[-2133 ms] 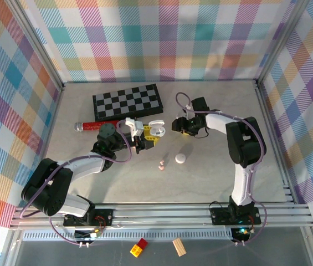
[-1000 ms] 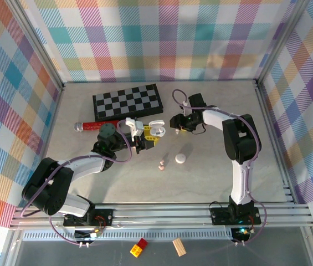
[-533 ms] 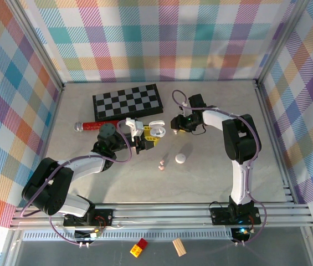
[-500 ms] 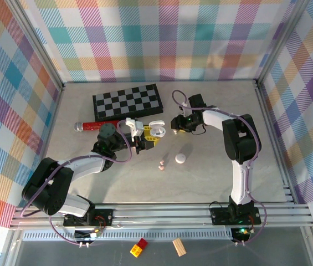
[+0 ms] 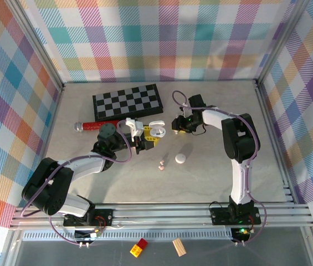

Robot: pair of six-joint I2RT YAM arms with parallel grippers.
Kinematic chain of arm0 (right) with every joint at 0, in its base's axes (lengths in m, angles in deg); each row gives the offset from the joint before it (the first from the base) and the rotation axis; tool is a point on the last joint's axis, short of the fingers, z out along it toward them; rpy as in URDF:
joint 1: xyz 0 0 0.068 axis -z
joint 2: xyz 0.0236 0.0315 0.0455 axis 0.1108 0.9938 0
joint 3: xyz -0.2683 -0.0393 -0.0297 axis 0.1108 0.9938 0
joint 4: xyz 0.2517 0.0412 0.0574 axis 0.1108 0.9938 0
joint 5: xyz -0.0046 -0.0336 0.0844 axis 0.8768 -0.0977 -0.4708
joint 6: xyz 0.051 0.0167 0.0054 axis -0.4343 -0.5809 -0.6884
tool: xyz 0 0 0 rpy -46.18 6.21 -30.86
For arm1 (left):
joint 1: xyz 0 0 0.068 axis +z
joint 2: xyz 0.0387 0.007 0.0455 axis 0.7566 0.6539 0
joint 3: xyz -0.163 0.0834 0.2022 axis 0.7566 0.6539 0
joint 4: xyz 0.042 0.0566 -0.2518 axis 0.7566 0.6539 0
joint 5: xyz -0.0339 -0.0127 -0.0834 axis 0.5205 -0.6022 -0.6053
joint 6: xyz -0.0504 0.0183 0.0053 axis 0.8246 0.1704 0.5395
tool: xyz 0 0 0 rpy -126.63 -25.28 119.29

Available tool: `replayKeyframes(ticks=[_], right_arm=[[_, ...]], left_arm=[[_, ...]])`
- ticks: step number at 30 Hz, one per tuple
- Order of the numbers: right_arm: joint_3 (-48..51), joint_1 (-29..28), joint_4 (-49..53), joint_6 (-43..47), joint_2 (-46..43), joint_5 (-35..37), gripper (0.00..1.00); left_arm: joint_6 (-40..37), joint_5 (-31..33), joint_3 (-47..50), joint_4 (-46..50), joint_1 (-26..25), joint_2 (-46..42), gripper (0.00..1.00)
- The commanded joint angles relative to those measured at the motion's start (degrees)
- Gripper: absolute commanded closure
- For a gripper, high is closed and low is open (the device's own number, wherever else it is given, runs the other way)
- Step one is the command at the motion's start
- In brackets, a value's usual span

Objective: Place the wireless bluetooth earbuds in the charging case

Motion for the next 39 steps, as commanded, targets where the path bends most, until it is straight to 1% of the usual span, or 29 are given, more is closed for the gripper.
replayKeyframes(ticks=[1,4,6,10,16,21,27,35,39], right_arm=[[-1.3,0.1,3.3,-0.1,1.5,1.7,0.61],[-1.5,0.1,3.6,-0.4,1.7,1.9,0.65],[-1.6,0.1,3.7,-0.6,2.0,2.0,0.69],[-1.9,0.1,4.0,-0.9,2.2,2.1,0.72],[-1.9,0.1,4.0,-1.0,1.5,2.1,0.79],[-1.7,0.2,3.8,-1.0,-0.3,1.3,0.79],[0.1,0.2,2.8,-1.8,-3.9,2.8,0.8],[5.0,0.2,1.0,-3.5,-9.7,4.8,0.81],[8.1,0.2,0.1,-4.6,-14.4,5.2,0.81]], left_arm=[[0.4,-1.4,-0.4,-3.2,0.7,-0.2,0.66],[0.4,-1.5,-0.4,-3.2,0.6,-0.2,0.66],[0.4,-1.4,-0.4,-3.2,0.6,-0.1,0.66],[0.4,-1.4,-0.3,-3.2,0.6,-0.2,0.66],[0.2,-1.0,-0.3,-3.3,0.6,0.1,0.66],[0.2,0.6,0.3,-3.9,0.6,0.4,0.67],[-0.6,3.7,1.0,-4.1,0.6,0.5,0.67],[-2.5,6.8,1.3,-2.9,0.6,0.2,0.67],[-3.9,8.9,1.4,-2.2,0.5,0.5,0.67]])
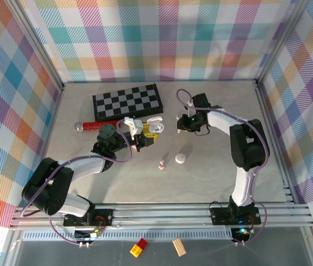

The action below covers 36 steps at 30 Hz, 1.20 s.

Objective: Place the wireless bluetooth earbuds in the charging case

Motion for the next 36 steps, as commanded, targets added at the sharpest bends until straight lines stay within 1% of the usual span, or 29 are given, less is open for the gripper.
replayKeyframes(ticks=[1,7,13,20,24,28,36], right_arm=[[2.7,0.1,-1.0,-1.8,-5.4,0.6,0.81],[6.2,-0.1,-0.3,-3.5,-14.0,0.6,0.81],[7.9,-1.3,1.8,-3.7,-23.0,2.1,0.81],[6.3,-5.9,4.0,-3.0,-29.7,4.1,0.81],[4.6,-8.6,4.1,-2.6,-31.1,4.7,0.81],[3.1,-11.1,3.0,-2.3,-30.2,5.0,0.81],[-1.3,-15.8,1.1,-2.0,-25.4,5.6,0.81]], left_arm=[[-2.4,2.5,1.0,-1.1,0.4,0.7,0.67],[-4.2,7.2,0.2,-2.5,-1.3,3.4,0.67],[-4.0,10.8,-1.7,-4.7,-2.9,6.8,0.67],[-4.3,15.3,-3.9,-5.7,-5.0,10.2,0.67],[-4.5,18.3,-4.9,-5.9,-6.0,11.5,0.67],[-4.5,20.6,-6.1,-4.8,-6.7,12.7,0.67],[-4.8,21.4,-7.0,-4.4,-8.1,13.1,0.67]])
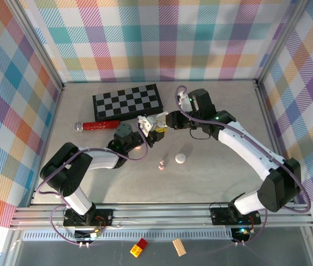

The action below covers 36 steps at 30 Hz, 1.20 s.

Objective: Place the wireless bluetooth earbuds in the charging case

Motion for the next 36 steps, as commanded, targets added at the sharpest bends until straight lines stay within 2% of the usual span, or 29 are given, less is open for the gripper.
replayKeyframes(ticks=[1,26,36], right_arm=[[-2.8,-1.5,-1.2,1.0,2.6,0.9,0.81],[-5.2,-2.1,0.0,3.1,6.9,5.8,0.82],[-5.0,-2.1,-0.3,3.7,8.1,4.1,0.8]], left_arm=[[-1.2,1.0,-1.3,-1.5,-0.6,0.0,0.67],[-1.2,2.1,0.2,-1.0,-0.7,-1.9,0.67],[0.1,2.3,-0.9,-0.1,-0.7,-1.6,0.67]])
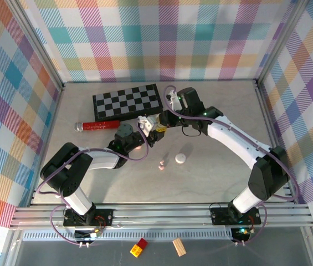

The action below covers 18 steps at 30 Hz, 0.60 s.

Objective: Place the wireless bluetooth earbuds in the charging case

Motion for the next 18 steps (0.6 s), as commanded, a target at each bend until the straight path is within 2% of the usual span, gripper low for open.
replayKeyframes(ticks=[1,7,18], right_arm=[[-1.0,-0.2,0.6,1.8,0.9,-0.9,0.79],[-0.8,-0.2,1.0,2.9,-1.1,-0.3,0.66],[4.9,-0.1,0.8,8.1,-9.9,3.3,0.57]], left_arm=[[0.8,-0.3,-1.1,-0.8,-0.4,-1.5,0.67],[0.7,-0.3,-1.0,-0.5,-0.4,-1.5,0.67],[1.5,-0.9,0.1,-2.2,0.2,-1.7,0.68]])
